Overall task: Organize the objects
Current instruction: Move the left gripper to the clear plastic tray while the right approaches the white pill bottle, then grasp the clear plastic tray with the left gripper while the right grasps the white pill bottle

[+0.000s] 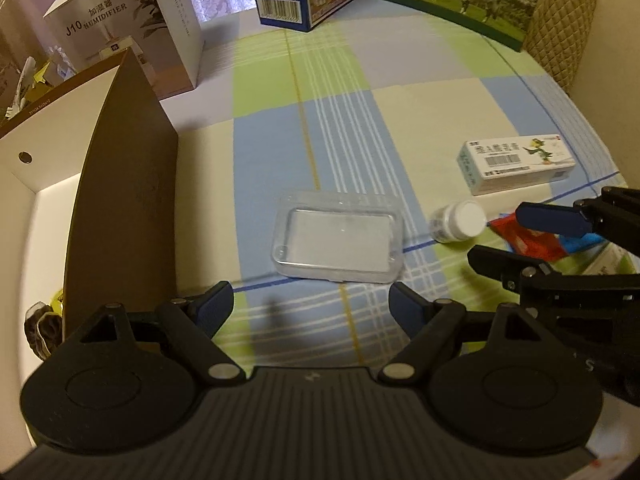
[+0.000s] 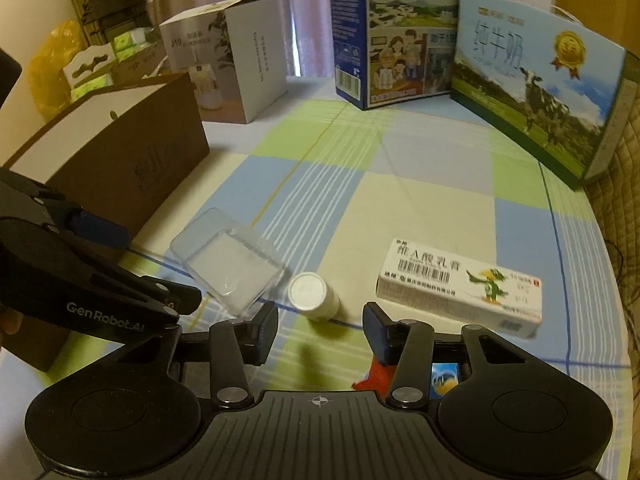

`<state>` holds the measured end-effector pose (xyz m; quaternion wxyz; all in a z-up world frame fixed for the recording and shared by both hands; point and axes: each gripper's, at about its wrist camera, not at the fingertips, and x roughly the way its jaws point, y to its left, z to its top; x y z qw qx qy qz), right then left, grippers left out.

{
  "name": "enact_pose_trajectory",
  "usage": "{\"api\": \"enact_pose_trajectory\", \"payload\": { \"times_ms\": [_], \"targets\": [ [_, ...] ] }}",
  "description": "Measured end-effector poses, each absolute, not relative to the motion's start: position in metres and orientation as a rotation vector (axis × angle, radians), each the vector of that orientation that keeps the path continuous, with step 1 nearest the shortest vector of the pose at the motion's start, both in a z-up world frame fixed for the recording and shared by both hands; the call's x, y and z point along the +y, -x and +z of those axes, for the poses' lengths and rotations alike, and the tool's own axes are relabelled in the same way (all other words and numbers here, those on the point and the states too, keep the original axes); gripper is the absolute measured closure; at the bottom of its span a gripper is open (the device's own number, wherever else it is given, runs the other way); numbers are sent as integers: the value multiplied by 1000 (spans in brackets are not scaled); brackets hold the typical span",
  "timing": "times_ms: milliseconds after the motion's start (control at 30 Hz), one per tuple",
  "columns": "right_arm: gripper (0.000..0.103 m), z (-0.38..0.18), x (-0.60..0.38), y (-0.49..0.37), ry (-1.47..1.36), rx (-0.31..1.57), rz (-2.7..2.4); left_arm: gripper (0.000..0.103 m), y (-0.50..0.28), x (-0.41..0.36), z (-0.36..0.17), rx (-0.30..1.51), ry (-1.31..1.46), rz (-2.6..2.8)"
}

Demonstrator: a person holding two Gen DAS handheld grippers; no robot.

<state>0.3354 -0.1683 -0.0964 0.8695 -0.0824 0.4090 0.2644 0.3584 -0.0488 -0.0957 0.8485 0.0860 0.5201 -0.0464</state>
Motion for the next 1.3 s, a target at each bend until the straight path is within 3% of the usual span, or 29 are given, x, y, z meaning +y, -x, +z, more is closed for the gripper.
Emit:
{"api": "enact_pose_trajectory", "payload": {
  "times_ms": [267,333,400,500,867,1067,1300],
  "targets": [
    [62,-105,-160,-346,224,840,589,21,-368,-47,-103,1103,-206,-87],
    [65,-107,-159,-347,232,836,592,21,-369,-46,-103,1104,-202,-91],
    [79,-109,-158,-348,237,835,605,21,-369,-46,-103,1101,-192,-98],
    [82,-108,-158,-347,252,814,607,20,-368,-48,-102,1086,-192,-122],
    [82,-95,-189,-353,150,815,515,11,-384,-59,-110,1084,-149,-206],
    [82,-92,-200,-354,100,832,485,12,-401,-59,-122,1112,-156,-213],
    [82,-91,-206,-354,86,838,474,20,-408,-57,-131,1136,-152,-217]
  ]
}}
